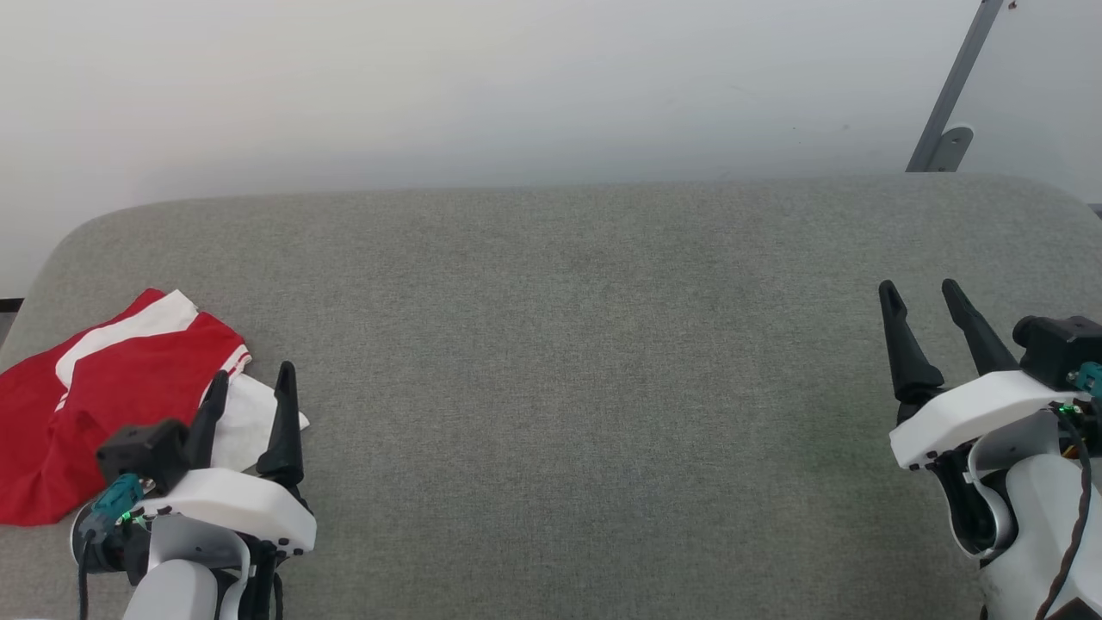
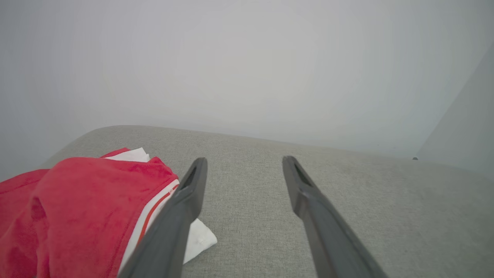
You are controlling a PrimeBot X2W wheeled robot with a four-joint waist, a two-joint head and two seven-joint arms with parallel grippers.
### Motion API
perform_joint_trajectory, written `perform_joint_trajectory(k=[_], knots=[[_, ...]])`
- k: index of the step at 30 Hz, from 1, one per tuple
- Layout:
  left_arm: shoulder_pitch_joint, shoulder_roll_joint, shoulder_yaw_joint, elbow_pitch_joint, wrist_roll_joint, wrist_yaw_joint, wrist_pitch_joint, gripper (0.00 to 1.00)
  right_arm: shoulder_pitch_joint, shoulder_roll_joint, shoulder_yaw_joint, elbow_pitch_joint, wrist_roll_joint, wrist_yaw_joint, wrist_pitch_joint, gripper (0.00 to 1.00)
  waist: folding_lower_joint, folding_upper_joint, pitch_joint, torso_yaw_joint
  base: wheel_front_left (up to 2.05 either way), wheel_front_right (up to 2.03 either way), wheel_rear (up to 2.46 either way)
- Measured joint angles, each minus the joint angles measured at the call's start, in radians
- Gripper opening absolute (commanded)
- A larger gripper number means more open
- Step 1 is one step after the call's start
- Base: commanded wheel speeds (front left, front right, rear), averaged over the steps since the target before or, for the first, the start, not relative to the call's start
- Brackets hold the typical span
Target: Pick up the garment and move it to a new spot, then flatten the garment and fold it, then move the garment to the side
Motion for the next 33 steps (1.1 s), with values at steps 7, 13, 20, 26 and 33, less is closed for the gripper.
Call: perform_joint_trajectory(k=[7, 13, 20, 26, 33], knots=[[-0.001, -0.004, 0.02, 0.009, 0.029, -0.018, -0.017, 1.0, -0.002, -0.002, -0.013, 0.009, -0.02, 0.0, -0.016, 1.0, 0.0, 0.0, -0.003, 0.0, 0.0, 0.0, 0.0], [-0.002, -0.008, 0.029, 0.025, 0.056, -0.033, -0.03, 1.0, -0.007, -0.009, -0.015, 0.016, -0.041, 0.0, -0.029, 1.0, 0.0, 0.0, -0.004, 0.0, 0.0, 0.0, 0.0], [-0.012, -0.012, 0.036, 0.051, 0.105, -0.045, -0.043, 1.0, -0.007, -0.017, -0.015, 0.031, -0.069, 0.0, -0.043, 1.0, 0.0, 0.0, -0.005, 0.0, 0.0, 0.0, 0.0], [-0.02, -0.014, 0.041, 0.07, 0.133, -0.051, -0.052, 1.0, -0.018, -0.028, -0.017, 0.033, -0.091, 0.0, -0.052, 1.0, 0.0, 0.0, -0.007, 0.003, 0.0, 0.0, 0.0], [-0.038, -0.026, 0.048, 0.087, 0.181, -0.056, -0.068, 1.0, -0.02, -0.032, -0.015, 0.033, -0.125, 0.0, -0.066, 1.0, 0.0, 0.0, -0.005, 0.031, 0.0, 0.0, 0.0]])
